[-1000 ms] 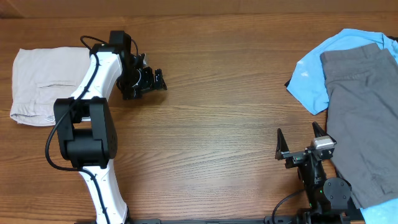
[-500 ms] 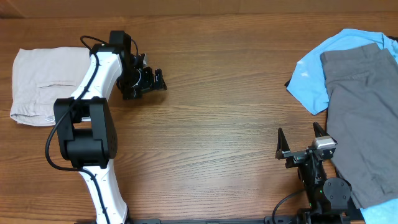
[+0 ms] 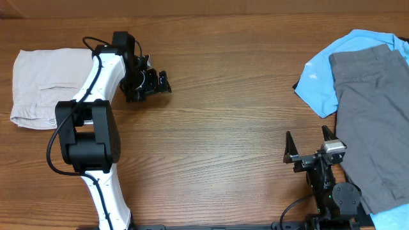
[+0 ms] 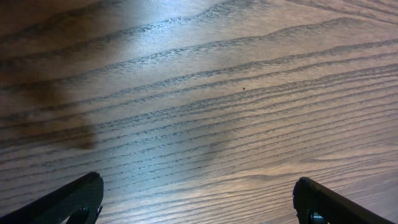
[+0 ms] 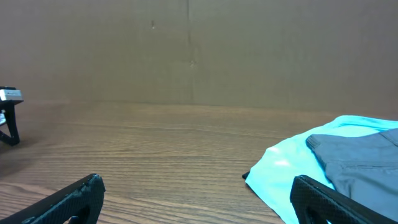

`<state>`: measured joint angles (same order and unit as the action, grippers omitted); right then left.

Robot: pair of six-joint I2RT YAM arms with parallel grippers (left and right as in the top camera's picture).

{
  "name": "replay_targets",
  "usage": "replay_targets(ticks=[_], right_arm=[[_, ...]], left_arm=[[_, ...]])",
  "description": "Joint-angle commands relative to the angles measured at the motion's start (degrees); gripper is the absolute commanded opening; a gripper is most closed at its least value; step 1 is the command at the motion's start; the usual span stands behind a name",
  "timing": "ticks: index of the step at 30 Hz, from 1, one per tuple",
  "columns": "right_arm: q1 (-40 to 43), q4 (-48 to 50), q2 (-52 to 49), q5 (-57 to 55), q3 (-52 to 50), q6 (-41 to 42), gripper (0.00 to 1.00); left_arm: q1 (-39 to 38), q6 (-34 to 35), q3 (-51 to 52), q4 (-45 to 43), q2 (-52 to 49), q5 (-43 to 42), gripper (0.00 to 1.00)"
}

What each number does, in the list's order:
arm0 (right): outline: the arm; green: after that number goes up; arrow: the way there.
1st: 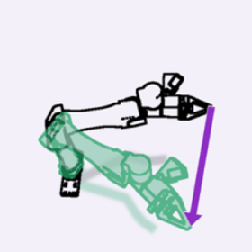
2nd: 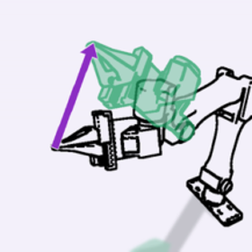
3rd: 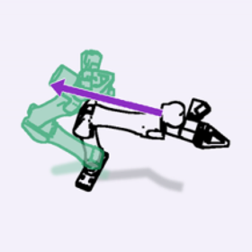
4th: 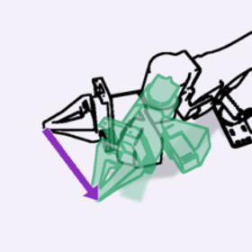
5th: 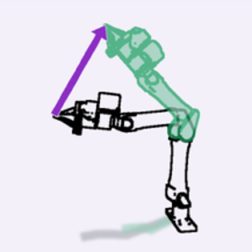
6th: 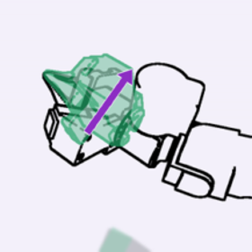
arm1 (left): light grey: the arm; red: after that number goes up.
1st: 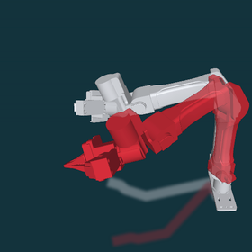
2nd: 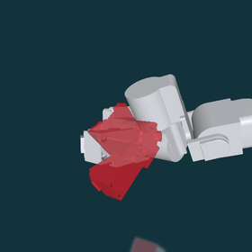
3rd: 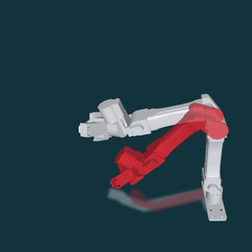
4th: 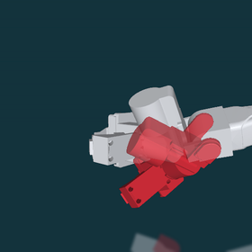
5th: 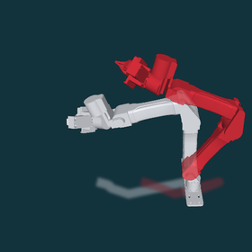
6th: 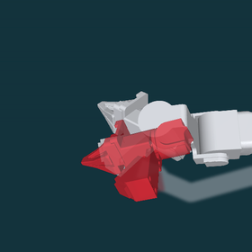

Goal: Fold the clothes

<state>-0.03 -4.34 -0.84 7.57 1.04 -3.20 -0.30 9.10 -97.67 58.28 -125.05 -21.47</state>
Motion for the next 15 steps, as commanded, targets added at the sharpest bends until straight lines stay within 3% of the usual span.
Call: replay_targets(ticks=[1,8,15], right_arm=[[0.2,0.1,0.7,-0.5,-0.6,0.2,1.00],[0.2,0.1,0.7,-0.5,-0.6,0.2,1.00],[0.2,0.1,0.7,-0.5,-0.6,0.2,1.00]], left_arm=[[-0.7,1.0,-0.9,-0.1,-0.5,-0.4,1.00],[-8.8,1.0,-0.9,-0.1,6.3,-0.4,1.00],[-22.6,1.0,-0.9,-0.1,21.9,-0.4,1.00]])
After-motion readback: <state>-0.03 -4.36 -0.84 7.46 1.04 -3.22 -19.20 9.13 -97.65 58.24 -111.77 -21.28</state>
